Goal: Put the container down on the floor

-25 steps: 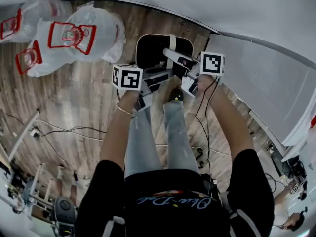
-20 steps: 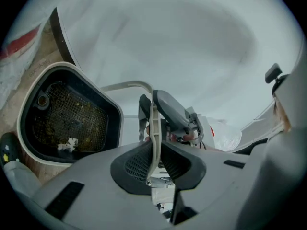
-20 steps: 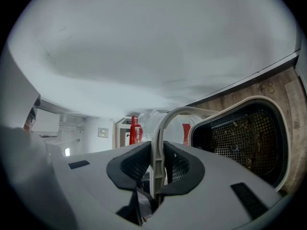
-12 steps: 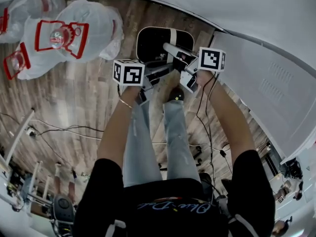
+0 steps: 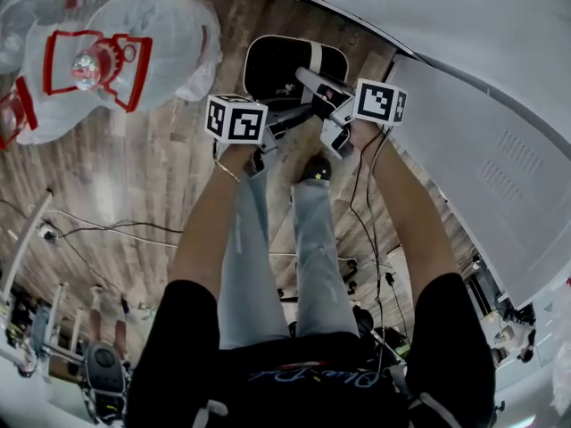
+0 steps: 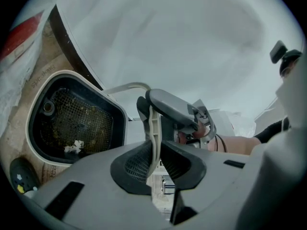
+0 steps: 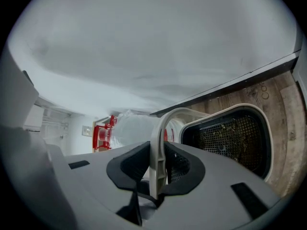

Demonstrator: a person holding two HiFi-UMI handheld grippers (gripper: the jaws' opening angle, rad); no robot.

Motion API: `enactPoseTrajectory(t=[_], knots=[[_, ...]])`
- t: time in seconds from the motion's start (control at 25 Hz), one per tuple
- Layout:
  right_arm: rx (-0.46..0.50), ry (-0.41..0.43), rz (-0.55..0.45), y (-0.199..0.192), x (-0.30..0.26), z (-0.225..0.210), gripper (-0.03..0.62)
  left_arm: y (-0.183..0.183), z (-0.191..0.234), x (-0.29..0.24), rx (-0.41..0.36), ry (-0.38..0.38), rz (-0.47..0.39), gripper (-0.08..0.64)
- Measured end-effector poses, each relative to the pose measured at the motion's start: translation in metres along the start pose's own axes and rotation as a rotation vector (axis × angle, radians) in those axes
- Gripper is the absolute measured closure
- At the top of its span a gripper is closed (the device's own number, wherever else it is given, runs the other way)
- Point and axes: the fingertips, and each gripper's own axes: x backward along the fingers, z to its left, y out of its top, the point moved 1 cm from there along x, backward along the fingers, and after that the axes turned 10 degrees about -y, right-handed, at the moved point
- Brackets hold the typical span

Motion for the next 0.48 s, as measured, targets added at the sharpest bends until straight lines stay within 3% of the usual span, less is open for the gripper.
enactPoseTrajectory(t=[0.48], knots=[[0.021, -0.089, 0.003, 0.002, -0.015, -0.029, 0.526, 0.0, 0.029, -0.01, 0.021, 0.013, -0.026, 0.509]])
